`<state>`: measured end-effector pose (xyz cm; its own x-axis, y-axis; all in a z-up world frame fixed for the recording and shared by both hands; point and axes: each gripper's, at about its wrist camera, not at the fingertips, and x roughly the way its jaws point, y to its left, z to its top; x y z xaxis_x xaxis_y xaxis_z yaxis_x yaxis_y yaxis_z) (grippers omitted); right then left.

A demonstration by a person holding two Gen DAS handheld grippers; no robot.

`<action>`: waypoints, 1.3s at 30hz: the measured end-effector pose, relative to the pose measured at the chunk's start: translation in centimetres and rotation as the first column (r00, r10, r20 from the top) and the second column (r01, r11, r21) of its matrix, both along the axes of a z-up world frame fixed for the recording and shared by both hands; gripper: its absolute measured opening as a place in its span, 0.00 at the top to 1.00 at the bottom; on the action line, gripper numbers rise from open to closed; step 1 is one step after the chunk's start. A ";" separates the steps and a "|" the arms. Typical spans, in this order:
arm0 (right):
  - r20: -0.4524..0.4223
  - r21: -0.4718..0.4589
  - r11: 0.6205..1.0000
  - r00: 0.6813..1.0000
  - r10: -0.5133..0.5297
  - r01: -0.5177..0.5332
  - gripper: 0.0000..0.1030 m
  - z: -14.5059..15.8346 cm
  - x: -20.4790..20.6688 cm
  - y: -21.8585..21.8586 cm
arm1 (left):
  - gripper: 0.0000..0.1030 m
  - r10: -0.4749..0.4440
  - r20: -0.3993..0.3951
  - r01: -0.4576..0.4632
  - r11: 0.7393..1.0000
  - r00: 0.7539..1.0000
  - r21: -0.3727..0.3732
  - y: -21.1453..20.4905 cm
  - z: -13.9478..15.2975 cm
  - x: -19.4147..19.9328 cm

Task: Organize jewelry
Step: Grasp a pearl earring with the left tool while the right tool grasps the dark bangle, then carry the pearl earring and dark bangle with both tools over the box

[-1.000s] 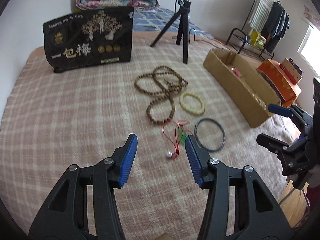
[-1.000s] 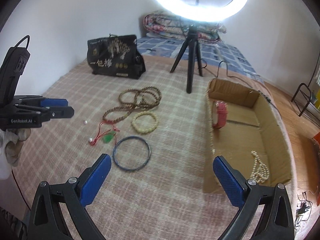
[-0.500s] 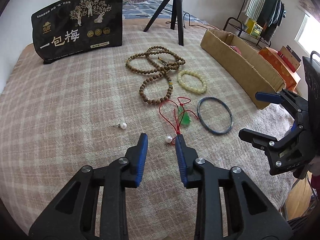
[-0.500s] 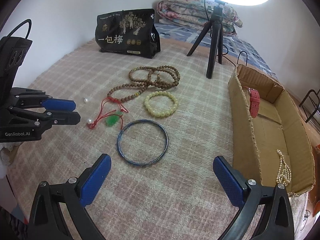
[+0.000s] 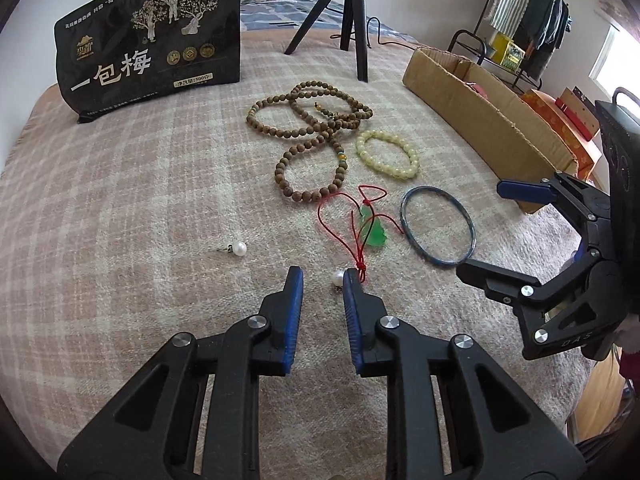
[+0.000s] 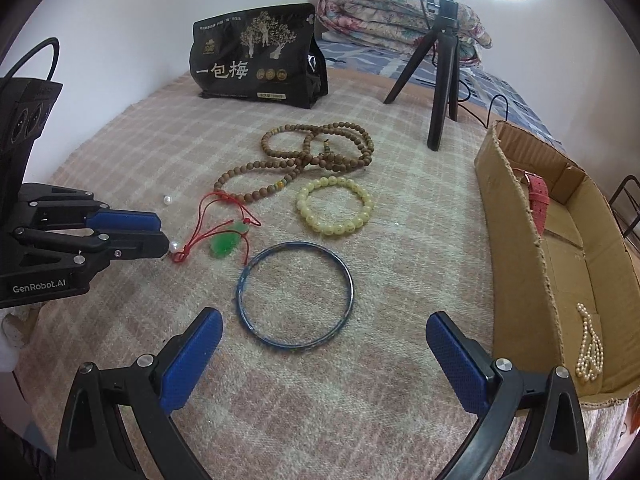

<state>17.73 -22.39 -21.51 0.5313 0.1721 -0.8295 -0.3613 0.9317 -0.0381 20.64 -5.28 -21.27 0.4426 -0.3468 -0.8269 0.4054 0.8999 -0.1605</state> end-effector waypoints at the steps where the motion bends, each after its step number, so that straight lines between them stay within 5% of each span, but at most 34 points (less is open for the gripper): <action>1: 0.000 -0.004 1.000 1.000 0.002 -0.002 0.00 -0.1 0.2 0.2 | 0.81 -0.001 0.000 0.001 1.000 1.000 0.003 0.0 0.0 0.0; 4: 0.000 -0.011 1.000 1.000 0.004 -0.004 0.00 -0.4 0.5 0.5 | 0.88 -0.008 -0.004 0.008 1.000 1.000 0.008 -0.2 -0.2 0.1; 25: -0.032 -0.009 1.000 0.999 0.000 -0.001 0.01 -2.1 2.4 1.3 | 0.93 -0.006 0.007 0.005 1.000 1.000 0.000 -0.5 -1.2 0.6; 32: -0.044 0.047 0.999 0.999 -0.001 0.003 0.28 -1.7 2.7 0.9 | 0.94 0.006 0.008 -0.006 1.000 1.000 -0.005 -0.2 -1.0 0.5; 39: -0.043 0.077 0.997 0.999 -0.014 0.018 0.28 -1.2 2.5 0.6 | 0.94 0.033 0.016 -0.033 0.999 0.999 -0.002 0.5 -0.4 0.1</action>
<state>20.23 -21.74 -22.71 0.4995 0.2287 -0.8356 -0.3461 0.9369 0.0495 20.78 -4.78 -21.72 0.4669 -0.3331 -0.8192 0.3781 0.9126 -0.1556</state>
